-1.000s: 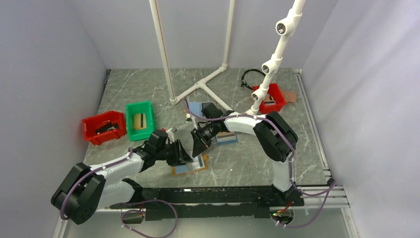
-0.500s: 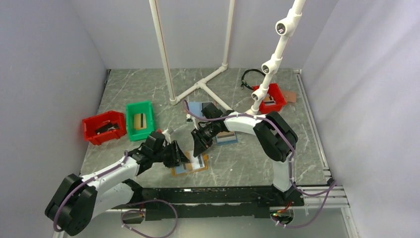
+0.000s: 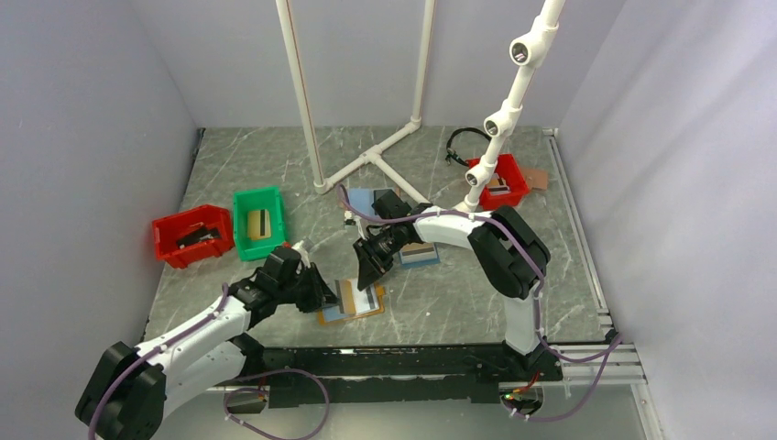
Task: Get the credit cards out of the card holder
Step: Remove the credit card from the card holder.
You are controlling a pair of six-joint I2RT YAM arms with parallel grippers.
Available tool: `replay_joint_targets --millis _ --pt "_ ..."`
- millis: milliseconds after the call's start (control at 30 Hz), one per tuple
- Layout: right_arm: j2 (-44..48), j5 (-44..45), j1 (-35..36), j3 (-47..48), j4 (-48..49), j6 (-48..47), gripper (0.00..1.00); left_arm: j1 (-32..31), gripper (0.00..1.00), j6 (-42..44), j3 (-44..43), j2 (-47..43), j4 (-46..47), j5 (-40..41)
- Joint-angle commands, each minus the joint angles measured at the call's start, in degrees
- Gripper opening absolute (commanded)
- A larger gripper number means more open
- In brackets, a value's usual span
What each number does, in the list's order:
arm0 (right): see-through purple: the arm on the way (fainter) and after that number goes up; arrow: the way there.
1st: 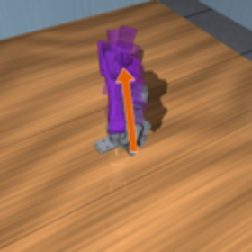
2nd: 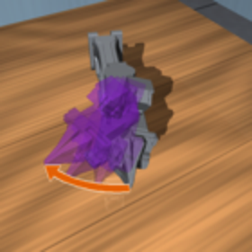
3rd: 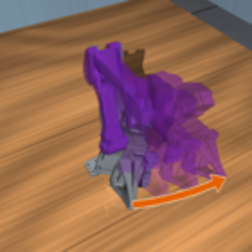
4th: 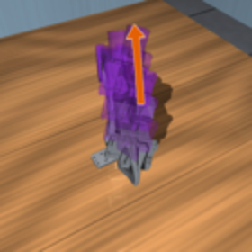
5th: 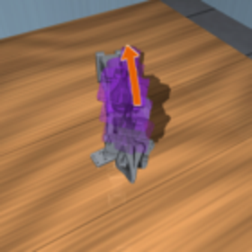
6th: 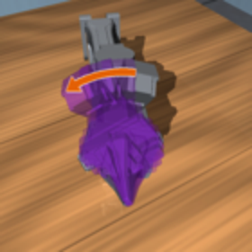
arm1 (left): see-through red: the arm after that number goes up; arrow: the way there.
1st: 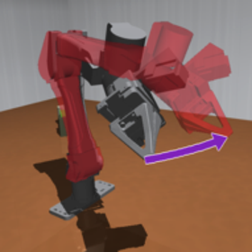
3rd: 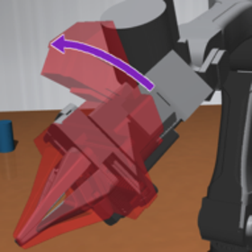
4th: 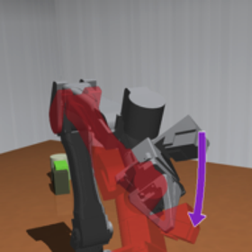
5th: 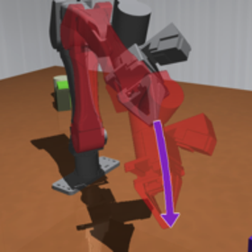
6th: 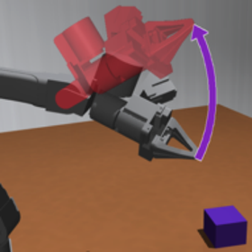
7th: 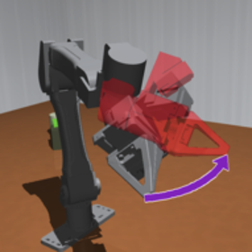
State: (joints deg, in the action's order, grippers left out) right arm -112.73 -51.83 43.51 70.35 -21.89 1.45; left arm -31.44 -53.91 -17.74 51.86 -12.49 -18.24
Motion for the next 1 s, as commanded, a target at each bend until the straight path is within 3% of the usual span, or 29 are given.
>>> replay_joint_targets --millis 0,33,533,700,967 --pt "-0.73 -2.02 0.42 1.99 -0.52 -0.93 0.28 0.33 0.04 -0.57 -0.93 0.06 0.26 1.05" --pt "-0.82 -2.16 0.44 1.99 -0.46 -0.93 0.28 0.33 0.0 -0.51 -0.82 0.15 0.61 1.09" --pt "-1.38 -4.84 0.31 1.89 0.27 -0.71 0.37 0.52 0.0 5.15 5.1 -3.92 15.43 -1.05" --pt "-0.52 -5.42 -0.85 1.96 -0.09 -0.92 0.39 0.59 0.0 5.26 7.73 -9.32 19.69 -1.54" --pt "4.44 -7.49 -3.59 2.3 -1.41 -3.69 0.48 0.53 0.0 6.35 9.15 -22.35 18.84 -2.24"
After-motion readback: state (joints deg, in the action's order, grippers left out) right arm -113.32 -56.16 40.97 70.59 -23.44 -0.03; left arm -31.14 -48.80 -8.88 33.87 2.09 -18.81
